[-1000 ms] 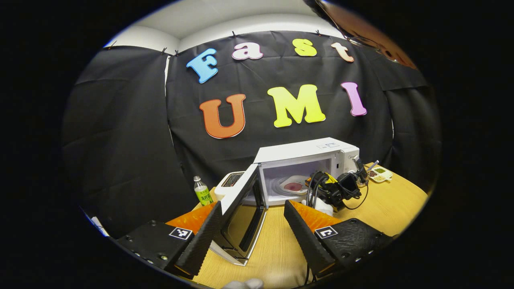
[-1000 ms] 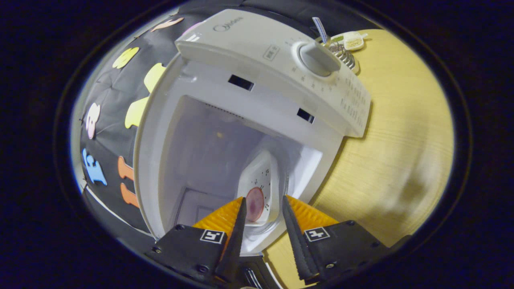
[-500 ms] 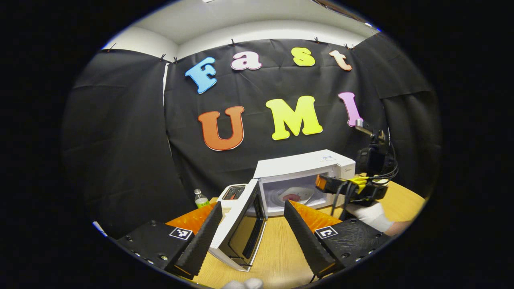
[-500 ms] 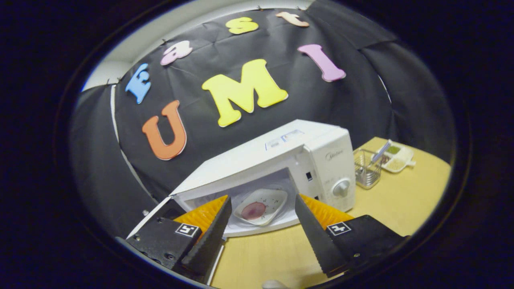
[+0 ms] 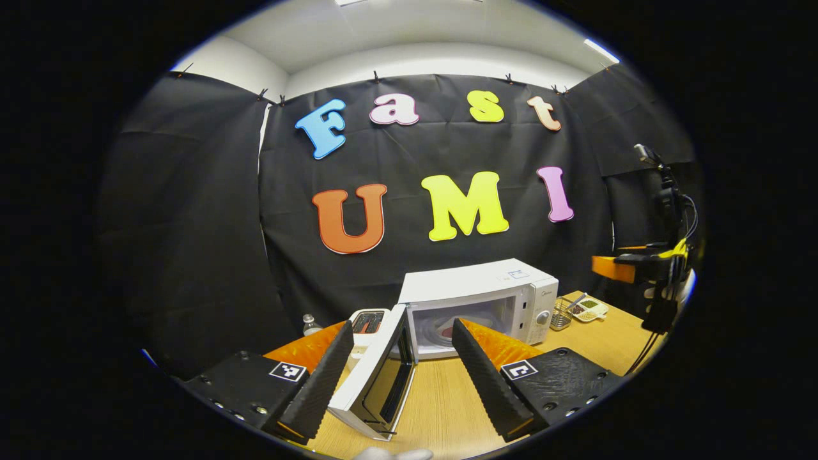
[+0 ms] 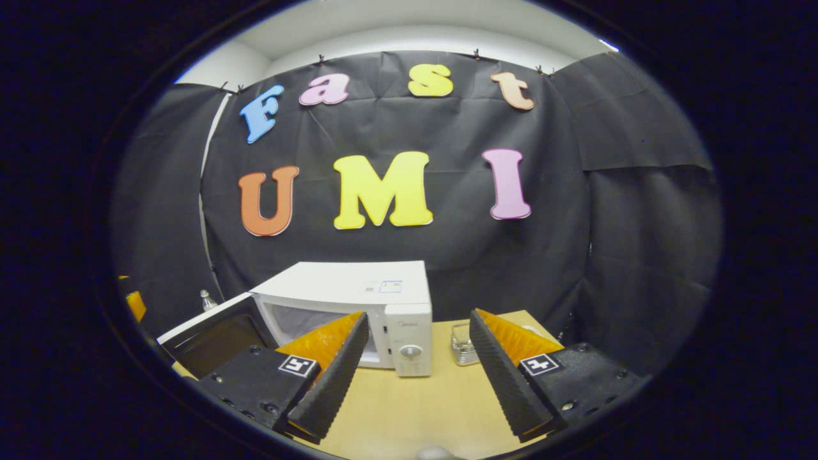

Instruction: Open the microwave oven with the left hand, put the food in, and close the microwave oven.

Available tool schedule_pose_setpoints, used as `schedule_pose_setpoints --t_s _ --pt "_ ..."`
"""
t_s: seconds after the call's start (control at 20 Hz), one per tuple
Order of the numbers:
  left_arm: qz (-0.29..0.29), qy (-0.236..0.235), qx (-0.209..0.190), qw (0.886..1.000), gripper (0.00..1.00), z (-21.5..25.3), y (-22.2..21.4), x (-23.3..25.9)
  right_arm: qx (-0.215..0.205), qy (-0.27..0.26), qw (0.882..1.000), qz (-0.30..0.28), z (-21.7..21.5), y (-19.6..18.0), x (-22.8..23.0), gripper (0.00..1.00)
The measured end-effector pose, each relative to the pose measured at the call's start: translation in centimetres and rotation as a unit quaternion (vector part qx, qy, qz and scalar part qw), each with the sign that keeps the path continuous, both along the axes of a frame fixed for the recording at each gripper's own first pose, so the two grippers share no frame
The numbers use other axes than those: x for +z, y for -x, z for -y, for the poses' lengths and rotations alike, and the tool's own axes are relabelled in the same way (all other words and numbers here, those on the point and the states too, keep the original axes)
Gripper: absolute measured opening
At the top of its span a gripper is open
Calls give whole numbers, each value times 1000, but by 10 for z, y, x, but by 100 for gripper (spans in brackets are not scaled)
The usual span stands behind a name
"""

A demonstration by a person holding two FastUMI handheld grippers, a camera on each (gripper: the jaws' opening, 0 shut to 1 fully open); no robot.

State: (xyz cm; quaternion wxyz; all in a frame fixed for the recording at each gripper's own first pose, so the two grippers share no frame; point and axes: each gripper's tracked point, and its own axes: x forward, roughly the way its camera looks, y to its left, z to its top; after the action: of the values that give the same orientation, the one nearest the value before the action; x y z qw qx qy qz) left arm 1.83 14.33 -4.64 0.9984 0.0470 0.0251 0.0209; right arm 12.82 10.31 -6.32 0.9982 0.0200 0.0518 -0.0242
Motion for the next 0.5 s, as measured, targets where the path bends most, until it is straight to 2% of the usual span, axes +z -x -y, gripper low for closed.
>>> schedule_pose_setpoints --t_s 0.1,0.15,0.2,0.25,0.3,0.5 --pt "5 -1 -5 1000 95 3 -5 0 -16 7 1000 -1 19 18 9 100" --pt "6 -1 -7 1000 95 3 -7 -1 -21 13 1000 -1 26 26 14 91" --pt "9 -1 -8 1000 94 4 -10 0 -23 17 1000 2 31 34 20 100" --pt "14 0 -11 1000 94 5 -12 0 -25 19 1000 1 34 40 21 100" --pt "18 0 -16 1000 78 9 -14 -1 -27 17 999 1 35 45 24 100" --pt "27 33 -37 998 41 14 -17 -6 -26 1 1000 -15 31 59 20 100"
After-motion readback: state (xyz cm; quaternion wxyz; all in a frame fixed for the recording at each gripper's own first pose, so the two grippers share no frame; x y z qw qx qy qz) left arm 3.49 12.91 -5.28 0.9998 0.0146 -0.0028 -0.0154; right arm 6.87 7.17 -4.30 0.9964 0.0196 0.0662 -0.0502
